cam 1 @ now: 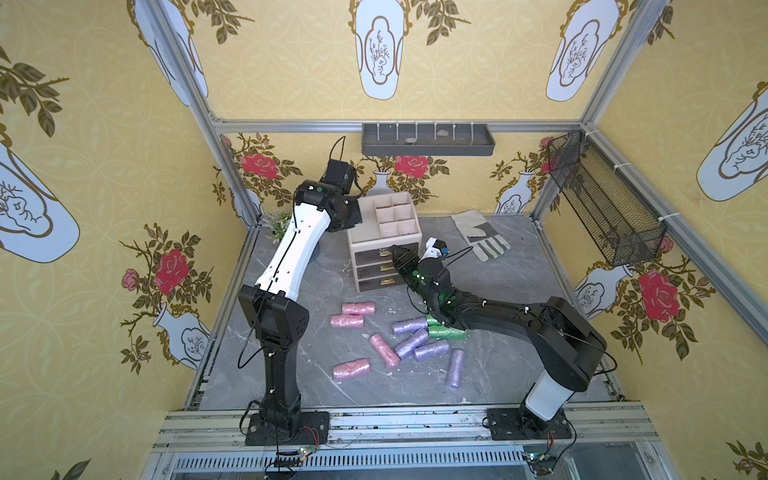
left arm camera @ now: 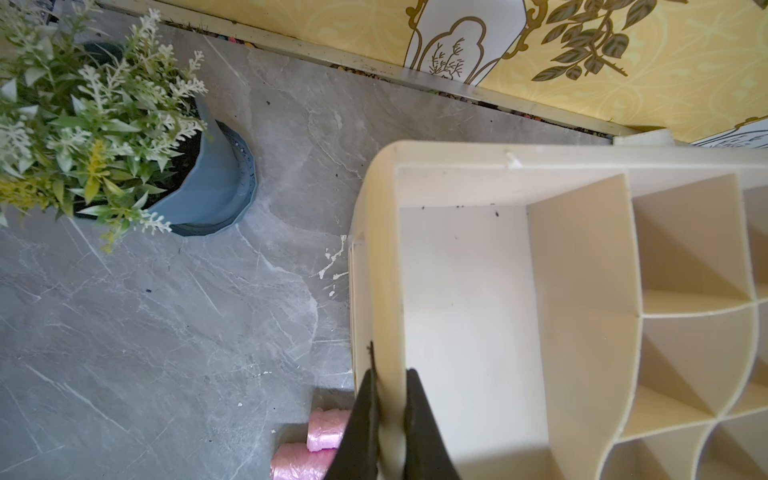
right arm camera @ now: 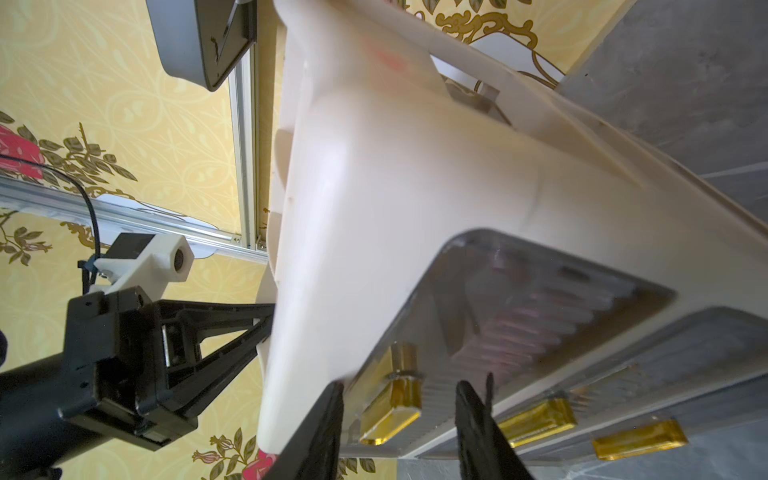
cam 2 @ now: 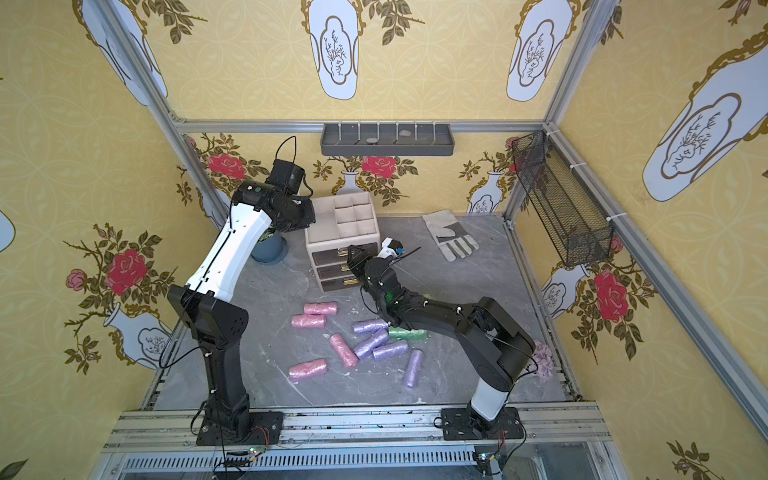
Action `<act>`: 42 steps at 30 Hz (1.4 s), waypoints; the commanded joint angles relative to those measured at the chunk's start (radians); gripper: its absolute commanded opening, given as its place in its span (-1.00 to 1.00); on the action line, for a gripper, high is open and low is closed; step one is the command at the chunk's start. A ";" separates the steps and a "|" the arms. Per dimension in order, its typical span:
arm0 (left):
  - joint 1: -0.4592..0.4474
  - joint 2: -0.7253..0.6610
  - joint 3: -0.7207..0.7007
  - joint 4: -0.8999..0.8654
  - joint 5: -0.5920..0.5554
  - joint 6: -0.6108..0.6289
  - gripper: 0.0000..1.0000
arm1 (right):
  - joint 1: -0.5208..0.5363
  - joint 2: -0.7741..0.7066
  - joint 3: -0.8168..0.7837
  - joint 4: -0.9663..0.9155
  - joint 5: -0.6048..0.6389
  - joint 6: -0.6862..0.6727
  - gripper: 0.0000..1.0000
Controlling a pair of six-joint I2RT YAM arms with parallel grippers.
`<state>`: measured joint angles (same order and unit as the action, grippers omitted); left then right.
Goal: Sort the rolls of trash bags by color and place them into the drawer
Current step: Open the drawer in the storage box.
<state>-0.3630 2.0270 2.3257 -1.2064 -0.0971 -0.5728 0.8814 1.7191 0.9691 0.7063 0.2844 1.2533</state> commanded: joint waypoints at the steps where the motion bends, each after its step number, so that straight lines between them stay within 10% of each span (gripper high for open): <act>1: 0.001 0.010 0.010 0.003 0.016 0.007 -0.94 | -0.009 0.022 0.005 0.057 -0.018 0.099 -0.14; 42: -0.017 0.148 0.211 -0.144 -0.029 0.006 -0.90 | -0.087 0.082 0.141 -0.031 -0.168 0.237 -0.89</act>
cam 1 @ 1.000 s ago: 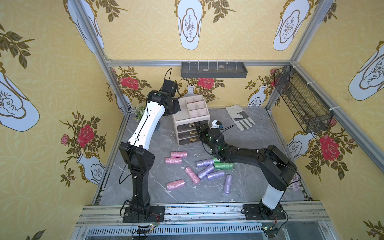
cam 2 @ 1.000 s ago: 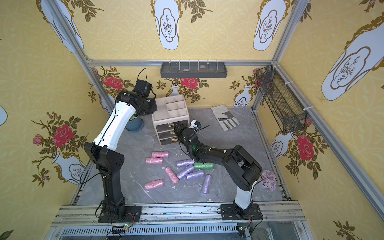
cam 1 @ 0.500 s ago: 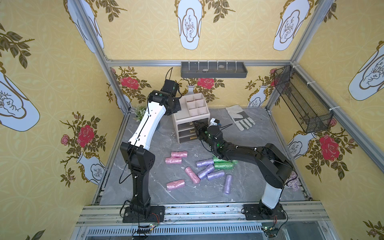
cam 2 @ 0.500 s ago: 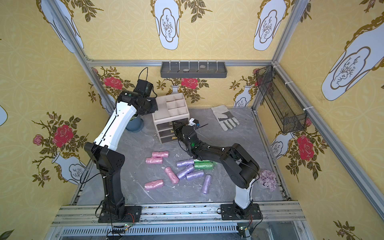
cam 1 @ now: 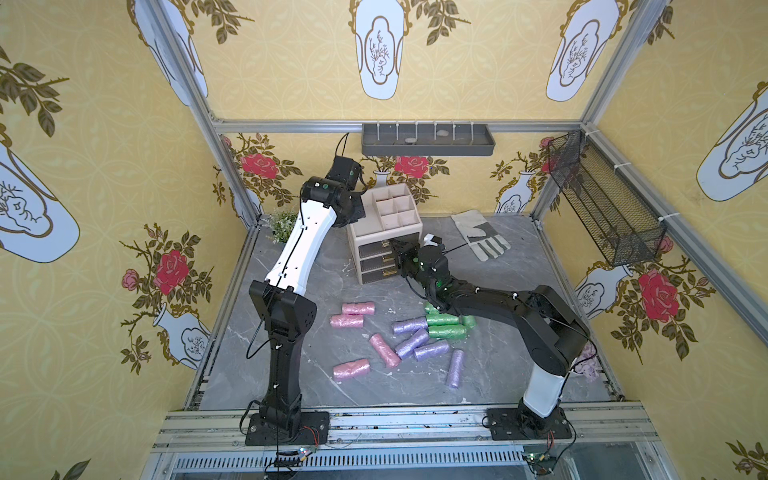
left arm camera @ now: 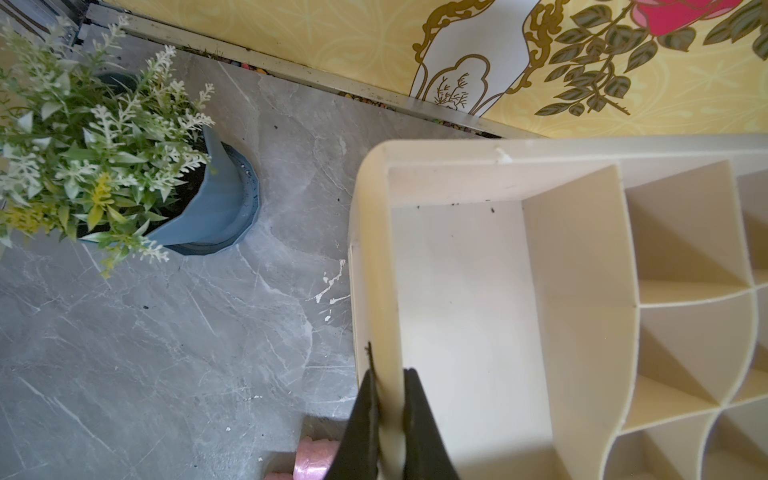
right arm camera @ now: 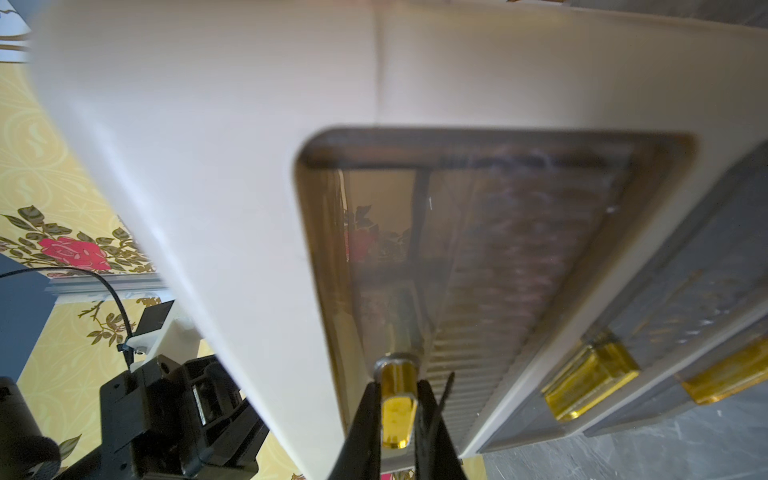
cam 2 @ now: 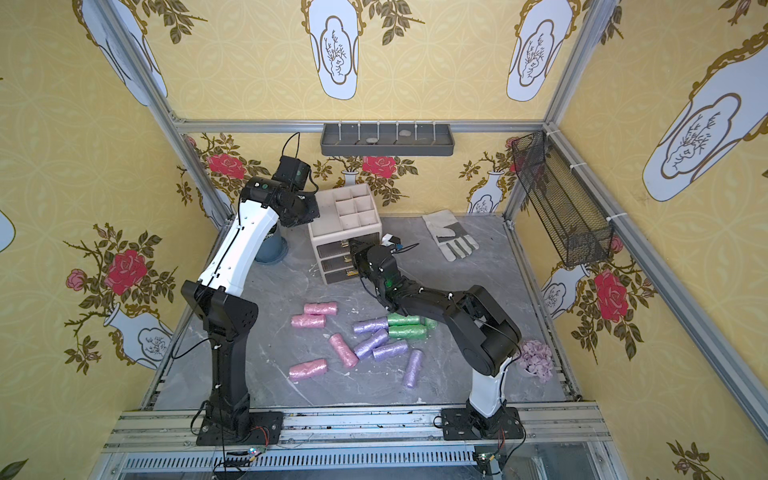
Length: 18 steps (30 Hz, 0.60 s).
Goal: Sort the rolls of trash bags by color and place them into the drawer
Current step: Open the drawer in the storage box.
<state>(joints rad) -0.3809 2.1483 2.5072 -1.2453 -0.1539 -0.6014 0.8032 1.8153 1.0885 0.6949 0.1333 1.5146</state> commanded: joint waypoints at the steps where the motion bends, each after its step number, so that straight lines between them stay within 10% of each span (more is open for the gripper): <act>1: 0.003 0.036 0.043 -0.114 0.031 0.034 -0.87 | -0.012 -0.018 0.033 -0.047 -0.032 -0.024 -0.90; 18: -0.016 0.073 0.057 -0.125 0.034 0.007 -0.46 | -0.032 -0.025 0.042 -0.158 -0.136 0.021 -0.93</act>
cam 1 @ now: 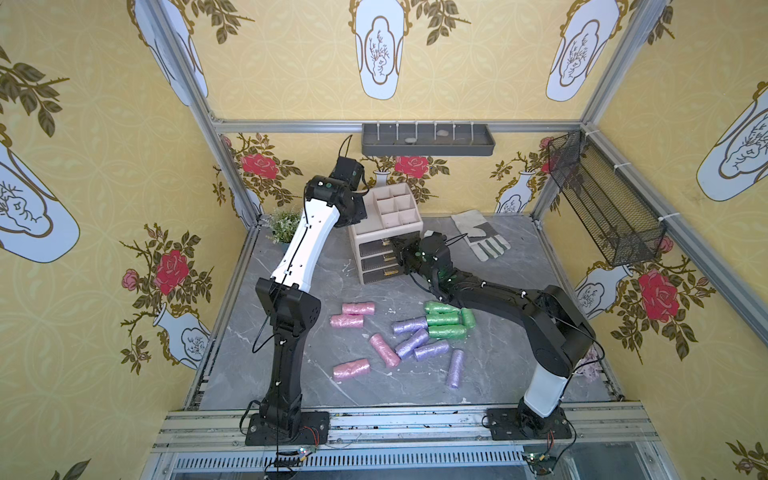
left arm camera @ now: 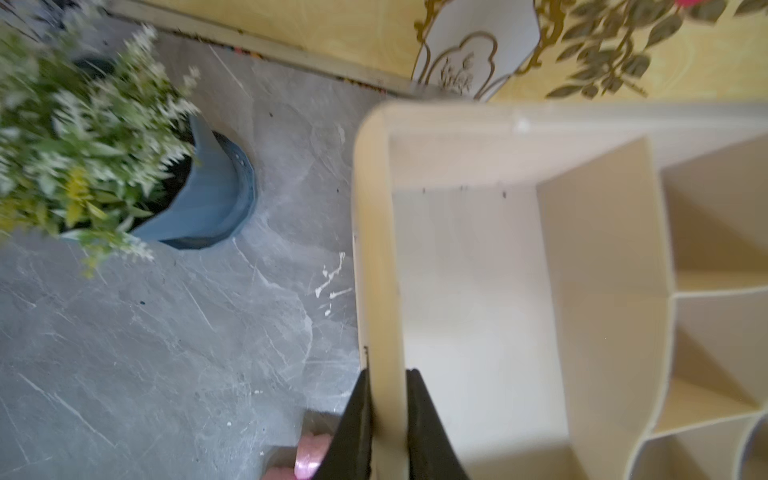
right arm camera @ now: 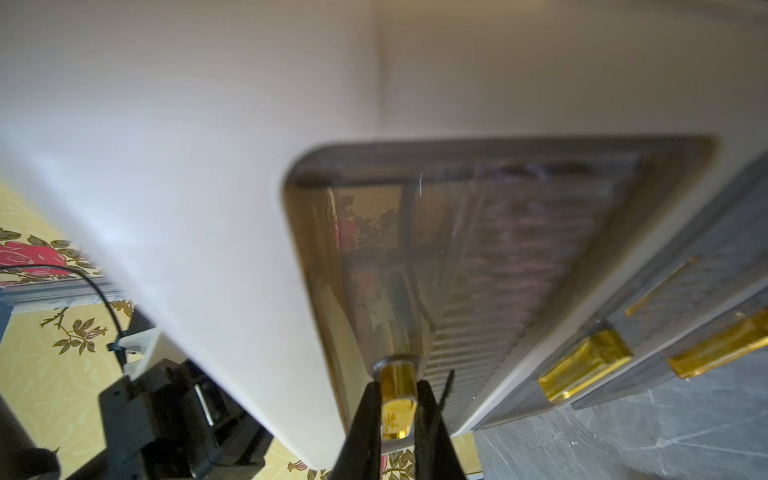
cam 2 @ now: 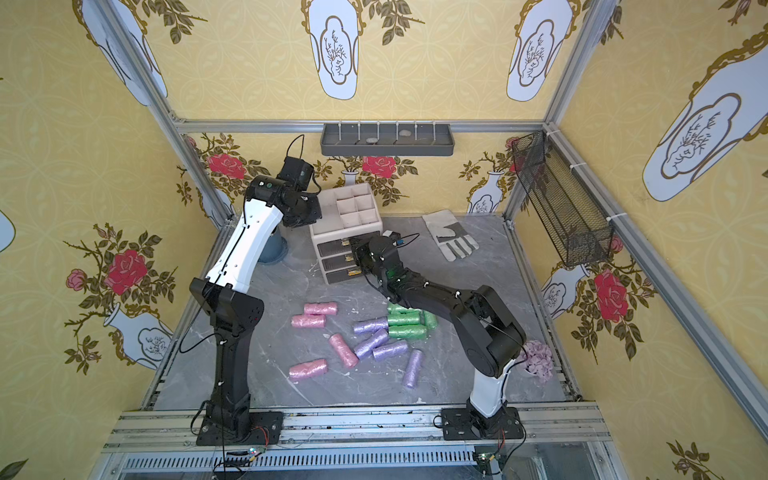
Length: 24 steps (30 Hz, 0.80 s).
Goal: Sort the rolls of trash bags by color and place them into the drawer
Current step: Open the drawer in the storage box.
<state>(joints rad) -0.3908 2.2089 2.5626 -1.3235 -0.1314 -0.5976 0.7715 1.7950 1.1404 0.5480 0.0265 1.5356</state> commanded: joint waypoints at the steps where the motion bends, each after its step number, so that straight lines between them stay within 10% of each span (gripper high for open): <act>1: -0.010 0.014 0.003 -0.046 0.012 0.001 -0.42 | -0.004 -0.006 -0.019 -0.004 -0.030 0.003 -0.93; 24: -0.066 0.053 0.055 -0.068 -0.012 -0.030 -0.80 | -0.023 -0.047 -0.098 0.043 -0.117 0.020 -0.99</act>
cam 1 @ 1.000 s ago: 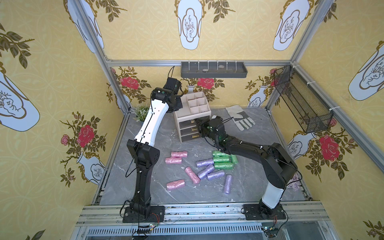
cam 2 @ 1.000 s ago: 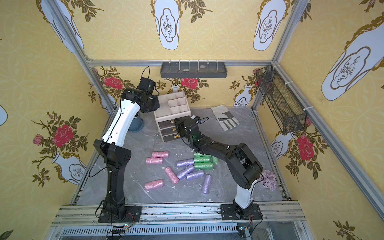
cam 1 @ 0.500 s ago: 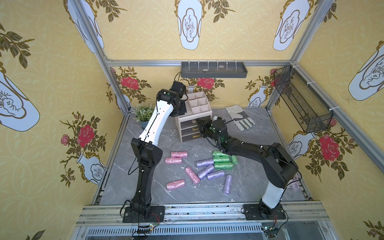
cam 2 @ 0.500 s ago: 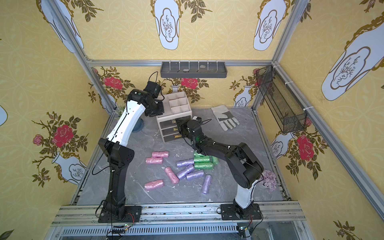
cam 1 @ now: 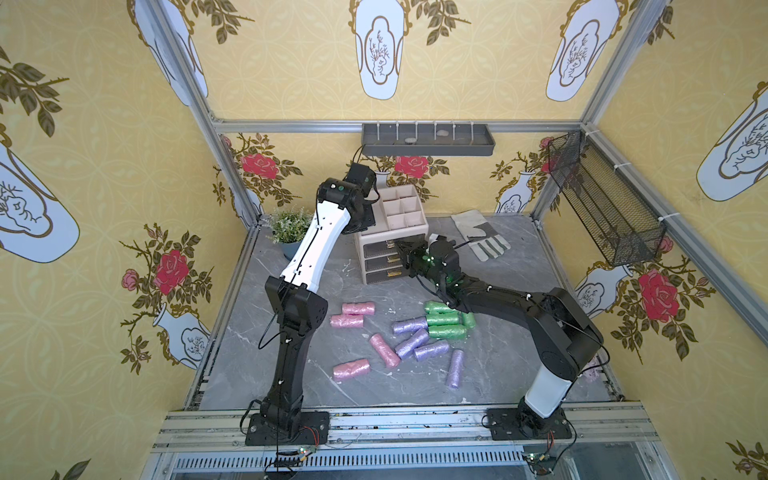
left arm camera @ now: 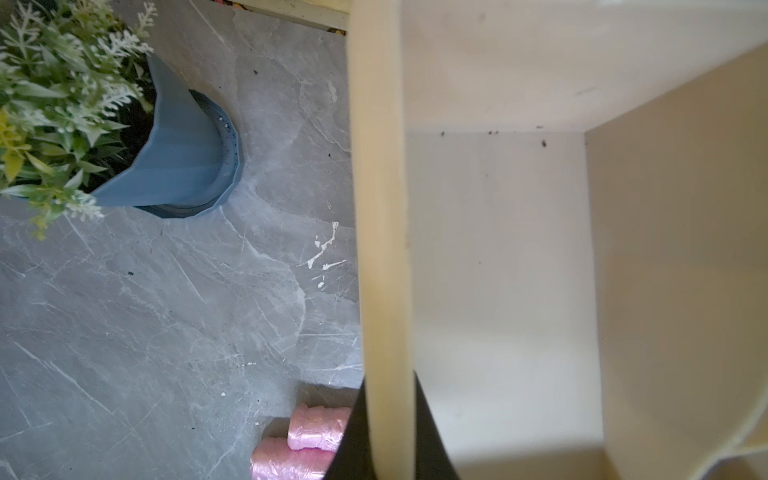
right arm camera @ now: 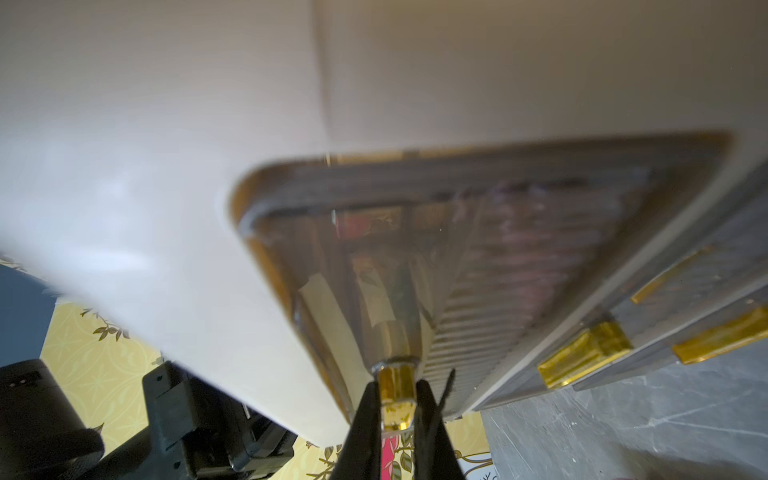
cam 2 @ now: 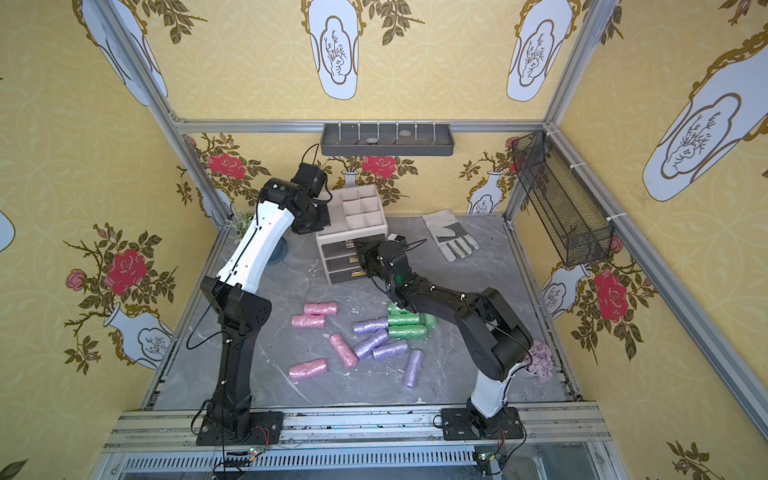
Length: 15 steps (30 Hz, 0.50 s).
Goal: Sort the rolls of trash bags by color and place them into the drawer
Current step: Open the drawer in the storage box.
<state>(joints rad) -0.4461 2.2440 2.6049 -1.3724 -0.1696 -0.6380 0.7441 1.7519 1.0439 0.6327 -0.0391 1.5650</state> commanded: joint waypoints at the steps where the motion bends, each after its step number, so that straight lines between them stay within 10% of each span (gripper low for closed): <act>1: -0.013 0.023 0.020 -0.025 0.021 0.011 -0.82 | 0.003 -0.005 -0.004 -0.045 -0.058 -0.008 -0.99; 15: -0.030 0.055 0.059 -0.065 -0.024 -0.014 -1.00 | -0.003 0.000 -0.022 -0.062 -0.144 0.004 -1.00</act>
<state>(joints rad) -0.4671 2.2791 2.6614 -1.4109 -0.2356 -0.6479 0.7361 1.7447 1.0294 0.6350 -0.0765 1.5734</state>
